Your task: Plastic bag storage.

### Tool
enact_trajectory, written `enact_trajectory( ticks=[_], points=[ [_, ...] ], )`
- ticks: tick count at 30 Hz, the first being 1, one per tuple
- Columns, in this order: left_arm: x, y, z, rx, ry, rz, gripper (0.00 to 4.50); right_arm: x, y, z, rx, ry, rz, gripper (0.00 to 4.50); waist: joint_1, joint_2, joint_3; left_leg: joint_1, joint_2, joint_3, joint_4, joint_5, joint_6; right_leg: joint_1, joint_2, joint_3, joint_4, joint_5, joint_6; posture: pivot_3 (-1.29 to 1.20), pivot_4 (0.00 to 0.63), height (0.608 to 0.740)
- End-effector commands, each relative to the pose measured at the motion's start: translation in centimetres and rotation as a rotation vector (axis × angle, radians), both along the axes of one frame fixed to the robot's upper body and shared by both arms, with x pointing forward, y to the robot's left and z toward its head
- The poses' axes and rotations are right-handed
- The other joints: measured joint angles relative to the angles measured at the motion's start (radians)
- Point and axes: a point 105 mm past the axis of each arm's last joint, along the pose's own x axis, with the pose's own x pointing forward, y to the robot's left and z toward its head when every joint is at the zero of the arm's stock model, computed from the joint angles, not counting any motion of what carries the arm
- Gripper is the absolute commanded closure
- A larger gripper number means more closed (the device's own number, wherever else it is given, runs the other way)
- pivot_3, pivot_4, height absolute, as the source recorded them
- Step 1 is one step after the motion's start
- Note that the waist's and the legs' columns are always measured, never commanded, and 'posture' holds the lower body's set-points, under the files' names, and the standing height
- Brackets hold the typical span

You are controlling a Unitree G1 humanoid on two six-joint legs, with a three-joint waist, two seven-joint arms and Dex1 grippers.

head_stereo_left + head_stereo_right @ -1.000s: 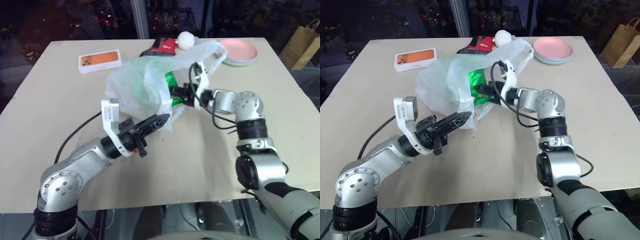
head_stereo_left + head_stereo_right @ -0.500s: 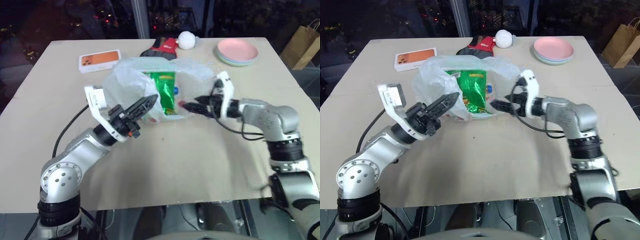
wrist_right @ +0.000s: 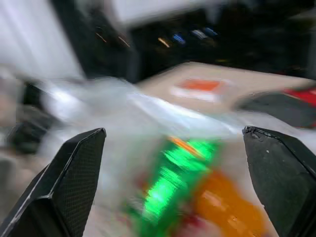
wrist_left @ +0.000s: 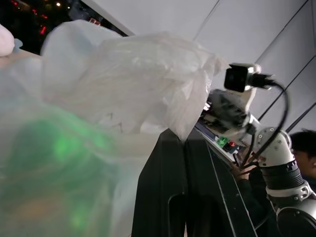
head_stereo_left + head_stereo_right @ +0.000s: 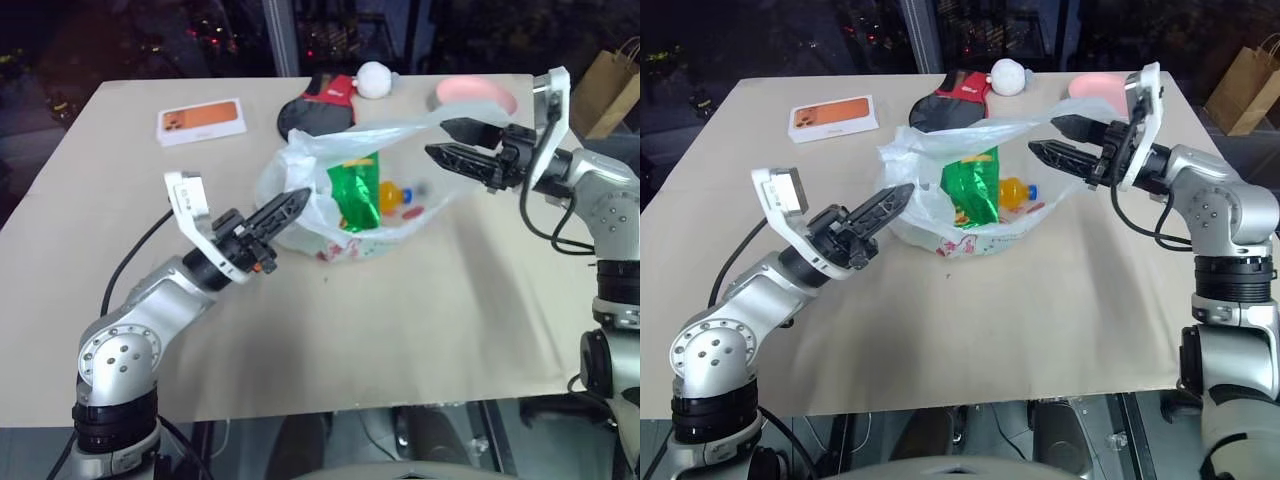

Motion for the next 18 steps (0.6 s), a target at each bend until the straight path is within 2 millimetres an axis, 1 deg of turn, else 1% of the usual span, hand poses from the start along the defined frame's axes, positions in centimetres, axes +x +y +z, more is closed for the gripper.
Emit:
enact_trajectory(
  ticks=[1, 2, 3, 5, 6, 7, 8, 9, 10, 11, 12, 14, 15, 16, 17, 18],
  points=[
    [-0.1, -0.1, 0.8, -0.007, -0.040, -0.003, 4.50, -2.3, 0.9, 1.3, 0.053, 0.015, 0.116, 0.01, 0.000, 0.000, 0.000, 0.000, 0.000, -0.001, 0.000, 0.000, 0.000, 0.000, 0.000, 0.000, 0.000, 0.000, 0.000, 0.00, 0.150, 0.740],
    [-0.1, -0.2, 0.8, -0.008, -0.041, -0.006, 4.50, -2.4, 1.6, 0.7, 0.025, 0.010, 0.108, 0.01, 0.000, 0.000, 0.000, 0.000, 0.000, -0.001, 0.000, 0.000, 0.000, 0.000, 0.000, -0.001, 0.000, 0.000, 0.000, 0.00, 0.150, 0.740],
    [0.0, -0.2, 0.8, -0.009, -0.041, -0.008, 4.50, -2.7, 2.3, 0.5, 0.023, 0.006, 0.118, 0.01, 0.000, 0.000, 0.000, 0.000, 0.000, -0.001, 0.000, 0.000, 0.000, 0.000, 0.001, -0.001, 0.001, 0.000, 0.000, 0.00, 0.150, 0.740],
    [0.2, -0.3, 0.8, -0.006, -0.041, -0.011, 4.50, -4.3, 3.4, 2.1, 0.081, -0.030, 0.195, 0.01, -0.003, 0.000, 0.000, 0.001, 0.000, 0.000, 0.000, 0.000, 0.000, 0.000, 0.001, 0.000, 0.001, 0.000, 0.000, 0.00, 0.150, 0.740],
    [0.2, -0.3, 0.8, -0.004, -0.040, -0.012, 4.50, -4.9, 3.4, 3.4, 0.137, -0.049, 0.222, 0.01, -0.004, 0.001, 0.000, 0.001, 0.000, 0.000, 0.000, 0.000, 0.000, 0.000, 0.001, 0.000, 0.001, 0.000, 0.000, 0.00, 0.150, 0.740],
    [0.2, -0.3, 0.8, -0.004, -0.041, -0.014, 4.50, -5.0, 3.2, 4.6, 0.191, -0.071, 0.216, 0.01, -0.005, 0.001, 0.000, 0.001, 0.000, 0.000, 0.000, 0.000, 0.000, 0.000, 0.001, 0.000, 0.001, 0.000, 0.000, 0.00, 0.150, 0.740],
    [0.3, -0.3, 0.8, -0.004, -0.041, -0.015, 4.50, -5.0, 3.0, 5.3, 0.227, -0.081, 0.204, 0.01, -0.004, 0.001, 0.000, 0.001, 0.000, 0.000, 0.000, 0.000, 0.000, 0.000, 0.001, 0.000, 0.001, 0.000, 0.000, 0.00, 0.150, 0.740],
    [0.3, -0.3, 0.8, -0.004, -0.043, -0.018, 4.50, -4.3, 2.2, 6.8, 0.299, -0.111, 0.131, 0.01, -0.004, 0.001, 0.000, 0.000, 0.000, 0.000, 0.000, 0.000, 0.000, 0.000, 0.001, 0.000, 0.001, 0.000, 0.000, 0.00, 0.150, 0.740],
    [0.3, -0.4, 0.9, -0.005, -0.044, -0.020, 4.50, -3.0, 1.0, 7.9, 0.338, -0.130, 0.022, 0.01, -0.002, 0.001, 0.000, 0.000, 0.000, 0.000, 0.000, 0.000, 0.000, 0.000, 0.001, 0.000, 0.001, 0.000, 0.000, 0.00, 0.150, 0.740],
    [0.3, -0.4, 0.9, -0.006, -0.045, -0.021, 4.50, -2.0, -0.2, 8.6, 0.351, -0.147, -0.078, 0.01, 0.001, 0.001, 0.000, 0.000, 0.000, 0.000, 0.000, 0.000, 0.000, 0.000, 0.001, 0.000, 0.001, 0.000, 0.000, 0.00, 0.150, 0.740],
    [0.3, -0.4, 0.9, -0.006, -0.045, -0.021, 4.50, -1.4, -1.6, 8.8, 0.333, -0.182, -0.159, 0.01, 0.004, 0.000, 0.000, 0.000, 0.000, 0.000, 0.000, 0.000, 0.000, 0.000, 0.000, -0.001, 0.001, 0.000, 0.000, 0.00, 0.150, 0.740],
    [0.2, -0.5, 0.9, -0.008, -0.045, -0.023, 4.50, -0.7, -3.5, 8.3, 0.242, -0.189, -0.242, 0.01, 0.017, -0.001, -0.001, 0.000, 0.000, -0.001, 0.000, 0.000, 0.000, 0.001, 0.000, -0.002, -0.001, 0.000, 0.000, 0.00, 0.150, 0.740],
    [0.2, -0.5, 0.9, -0.008, -0.045, -0.025, 4.50, -0.2, -4.5, 7.4, 0.153, -0.185, -0.299, 0.01, 0.021, -0.001, 0.000, 0.000, -0.001, -0.001, 0.000, 0.000, 0.000, 0.001, 0.000, -0.002, -0.001, 0.000, 0.000, 0.00, 0.150, 0.740],
    [0.2, -0.6, 0.8, -0.007, -0.044, -0.028, 4.50, 0.7, -5.7, 5.9, 0.029, -0.161, -0.380, 0.01, 0.024, -0.001, 0.000, -0.001, -0.001, -0.001, 0.000, 0.000, 0.000, 0.001, 0.000, -0.002, -0.002, 0.000, 0.000, 0.00, 0.150, 0.740],
    [0.2, -0.6, 0.8, -0.005, -0.044, -0.030, 4.50, 1.3, -6.6, 4.8, -0.060, -0.145, -0.433, 0.01, 0.026, -0.001, 0.000, -0.001, -0.001, -0.001, 0.000, 0.000, 0.000, 0.001, 0.000, -0.002, -0.002, 0.000, 0.000, 0.00, 0.150, 0.740],
    [0.1, -0.6, 0.8, -0.005, -0.044, -0.031, 4.50, 1.6, -7.2, 4.1, -0.115, -0.138, -0.460, 0.01, 0.024, -0.001, 0.000, -0.001, -0.001, 0.000, 0.000, 0.000, 0.000, 0.001, -0.001, -0.002, -0.003, 0.000, 0.000, 0.00, 0.150, 0.740]
  ],
)
